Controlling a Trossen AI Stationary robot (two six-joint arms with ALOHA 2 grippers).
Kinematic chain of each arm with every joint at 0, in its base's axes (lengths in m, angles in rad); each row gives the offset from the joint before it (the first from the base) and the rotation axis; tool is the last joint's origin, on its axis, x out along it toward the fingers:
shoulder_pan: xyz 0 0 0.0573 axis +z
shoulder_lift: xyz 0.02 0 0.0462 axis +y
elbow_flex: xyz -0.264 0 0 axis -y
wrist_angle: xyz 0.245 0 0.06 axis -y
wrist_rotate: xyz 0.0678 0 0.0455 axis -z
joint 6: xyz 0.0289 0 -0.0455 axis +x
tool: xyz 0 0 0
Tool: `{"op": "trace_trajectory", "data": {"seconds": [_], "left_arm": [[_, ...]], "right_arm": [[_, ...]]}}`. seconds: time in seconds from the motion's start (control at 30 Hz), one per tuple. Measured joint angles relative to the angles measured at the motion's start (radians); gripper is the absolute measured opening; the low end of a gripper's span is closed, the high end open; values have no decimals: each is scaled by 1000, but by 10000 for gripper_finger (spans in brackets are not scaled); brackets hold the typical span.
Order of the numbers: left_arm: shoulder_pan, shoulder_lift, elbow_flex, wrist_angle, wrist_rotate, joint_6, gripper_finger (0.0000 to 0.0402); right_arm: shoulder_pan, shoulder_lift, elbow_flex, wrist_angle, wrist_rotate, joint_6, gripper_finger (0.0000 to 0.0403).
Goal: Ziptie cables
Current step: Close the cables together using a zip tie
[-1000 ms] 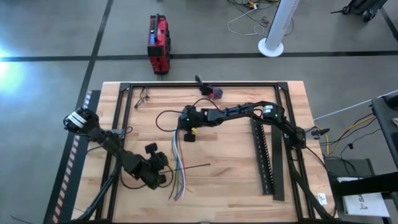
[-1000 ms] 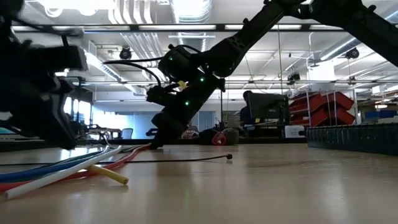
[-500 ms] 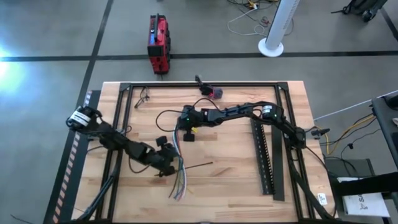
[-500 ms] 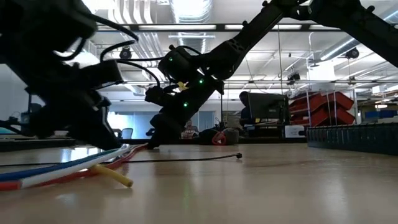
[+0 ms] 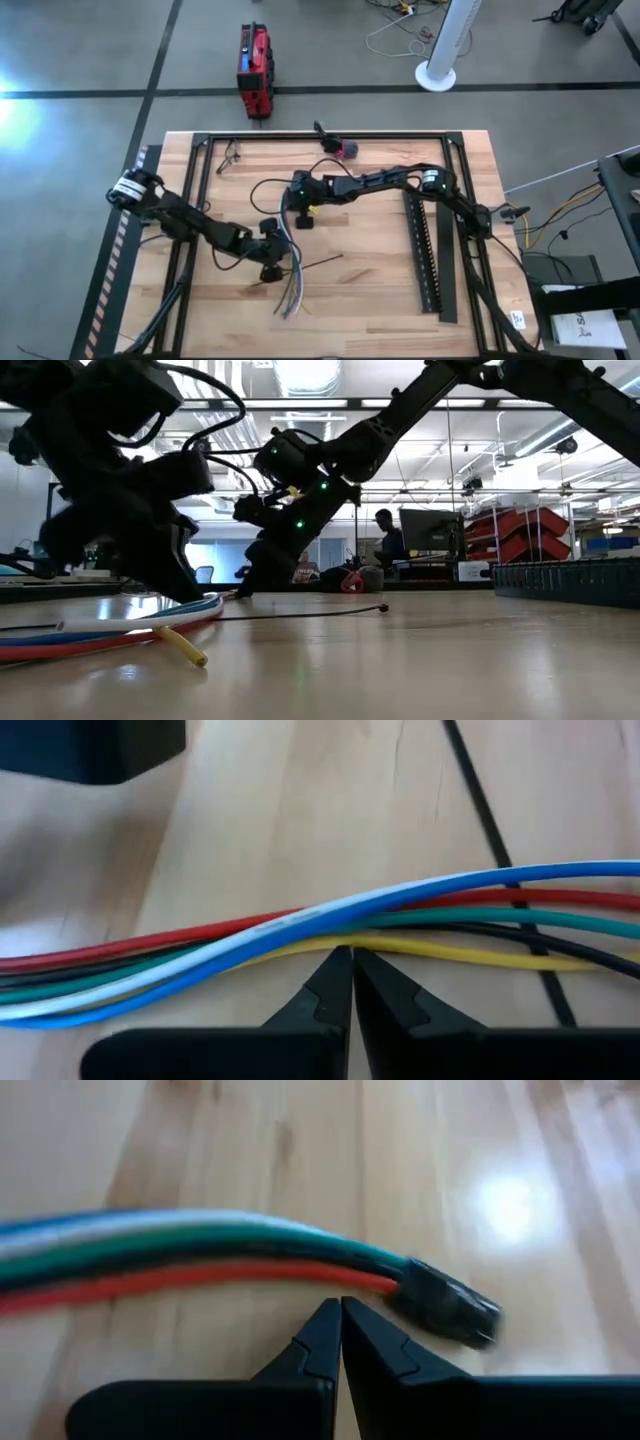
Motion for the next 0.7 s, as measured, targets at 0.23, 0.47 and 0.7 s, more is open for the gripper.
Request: {"op": "trace_trajectory", "data": {"seconds": [0.23,0.47,0.7], "left_arm": [[10,-162,37,-260,-93,26,0],[187,-347,-22,-359,-248,-13,0],[449,-361,-108,-9,19,126,0]], "right_arm": [[45,-86,-2,-152,55,-35,0],[177,-141,-12,-170,172,46,0],[340,-141,-19,-145,234,150,0]]}}
